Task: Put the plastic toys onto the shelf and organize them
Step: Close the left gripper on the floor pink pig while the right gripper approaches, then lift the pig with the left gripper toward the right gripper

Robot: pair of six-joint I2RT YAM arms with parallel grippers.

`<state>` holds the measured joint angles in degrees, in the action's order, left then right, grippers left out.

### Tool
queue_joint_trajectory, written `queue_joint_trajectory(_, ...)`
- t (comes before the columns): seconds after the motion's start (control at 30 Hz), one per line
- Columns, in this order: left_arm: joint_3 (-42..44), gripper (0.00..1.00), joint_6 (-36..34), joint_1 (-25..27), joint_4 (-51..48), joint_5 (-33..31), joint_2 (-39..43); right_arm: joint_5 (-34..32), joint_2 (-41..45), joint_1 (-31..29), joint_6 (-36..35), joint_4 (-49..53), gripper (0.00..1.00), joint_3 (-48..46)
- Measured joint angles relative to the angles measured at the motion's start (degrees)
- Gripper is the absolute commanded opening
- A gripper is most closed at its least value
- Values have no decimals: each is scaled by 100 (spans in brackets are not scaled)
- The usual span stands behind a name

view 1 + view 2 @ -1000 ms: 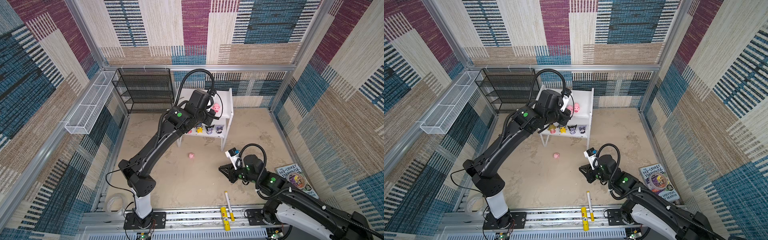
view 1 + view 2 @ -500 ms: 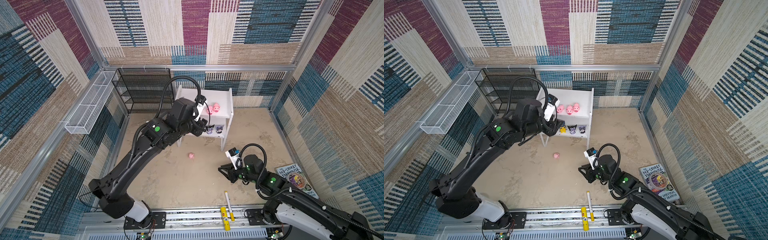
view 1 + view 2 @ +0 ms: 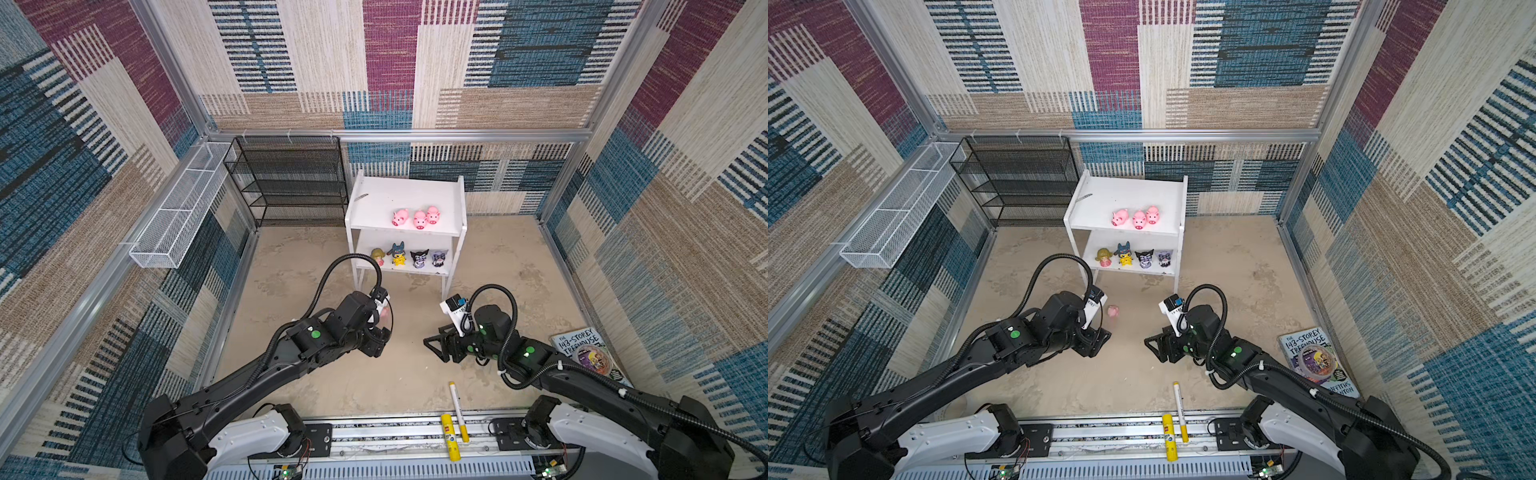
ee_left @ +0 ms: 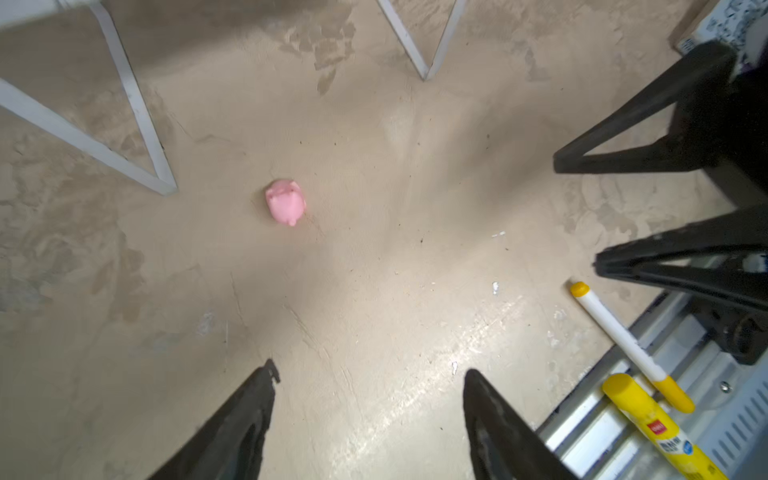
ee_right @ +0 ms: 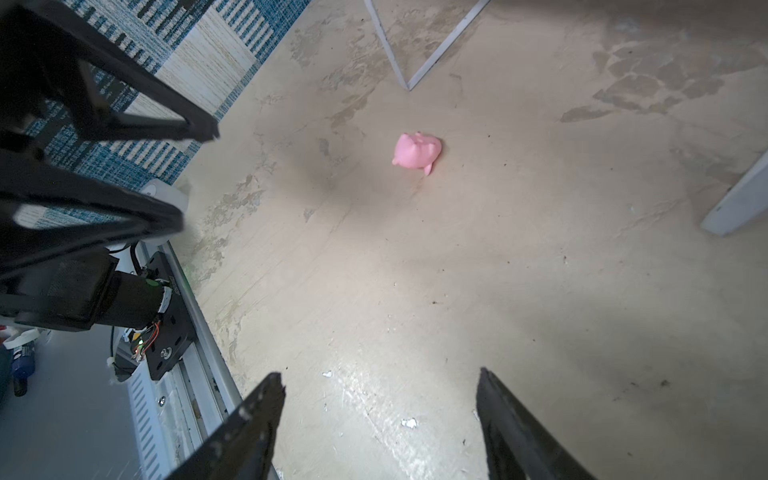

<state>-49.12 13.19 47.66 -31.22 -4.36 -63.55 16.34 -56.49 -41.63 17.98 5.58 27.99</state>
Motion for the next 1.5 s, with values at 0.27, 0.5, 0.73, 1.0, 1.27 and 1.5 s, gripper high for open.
queue_joint_trajectory(0.27,754,70,330,-254,1591,-24,-1143,-155,-227,-4,149,-160,77,55)
queue_joint_trajectory(0.5,811,69,323,-634,2785,-192,-2245,-280,-212,-4,236,-140,77,120)
queue_joint_trajectory(0.73,721,66,258,-933,3665,-387,-2879,-348,-157,-9,251,-114,77,186)
queue_joint_trajectory(1.0,837,56,136,-1049,4538,-452,-3261,-452,-55,-9,249,24,77,190)
queue_joint_trajectory(1.27,1152,35,-42,-1091,5410,-531,-3436,-496,9,-9,251,120,77,201)
queue_joint_trajectory(1.5,1792,23,-122,-1102,6323,-258,-3161,-496,144,-7,251,160,76,199)
